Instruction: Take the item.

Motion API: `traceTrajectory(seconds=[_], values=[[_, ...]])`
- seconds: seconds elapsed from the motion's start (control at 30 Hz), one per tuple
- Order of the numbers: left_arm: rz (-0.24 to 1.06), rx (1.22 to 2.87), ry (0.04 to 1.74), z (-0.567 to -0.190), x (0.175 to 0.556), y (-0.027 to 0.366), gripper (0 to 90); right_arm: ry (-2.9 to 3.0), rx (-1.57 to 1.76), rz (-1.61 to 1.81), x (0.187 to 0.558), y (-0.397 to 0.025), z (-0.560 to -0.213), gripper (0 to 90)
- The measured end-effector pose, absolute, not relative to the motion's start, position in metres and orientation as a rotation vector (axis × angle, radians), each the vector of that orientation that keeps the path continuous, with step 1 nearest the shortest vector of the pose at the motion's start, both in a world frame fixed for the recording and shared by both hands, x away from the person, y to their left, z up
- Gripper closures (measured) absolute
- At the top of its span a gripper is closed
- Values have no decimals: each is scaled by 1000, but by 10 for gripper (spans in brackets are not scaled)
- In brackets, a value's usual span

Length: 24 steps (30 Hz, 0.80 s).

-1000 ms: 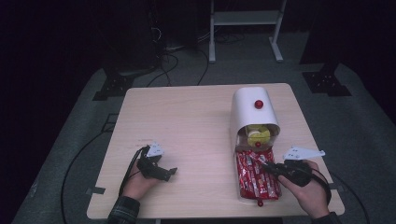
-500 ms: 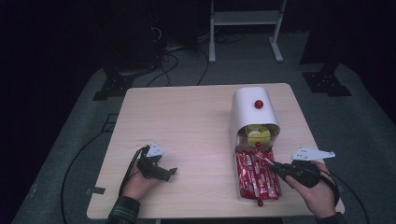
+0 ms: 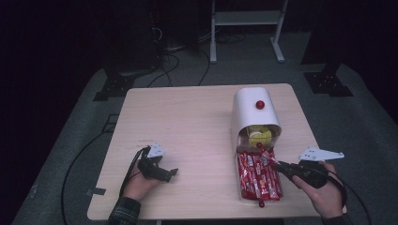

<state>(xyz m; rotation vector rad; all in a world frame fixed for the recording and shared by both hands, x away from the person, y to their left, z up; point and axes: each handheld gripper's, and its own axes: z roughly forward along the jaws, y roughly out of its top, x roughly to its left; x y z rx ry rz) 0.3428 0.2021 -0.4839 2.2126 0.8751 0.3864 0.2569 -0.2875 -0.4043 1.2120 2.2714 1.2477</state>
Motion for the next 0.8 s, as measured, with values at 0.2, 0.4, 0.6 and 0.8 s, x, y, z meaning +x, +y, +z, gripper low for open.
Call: traceTrajectory(seconds=[0.2,0.4,0.6,0.8], values=[[385,2215,875,-484,343,202,0,2257,1227,1232,258,-295,-405,827],[385,2216,875,-484,343,202,0,2235,1244,1221,259,-303,-405,827],[384,2216,875,-484,343,202,0,2221,1260,1211,260,-309,-405,827],[386,2214,875,-484,343,202,0,2204,1271,1209,260,-315,-404,827]])
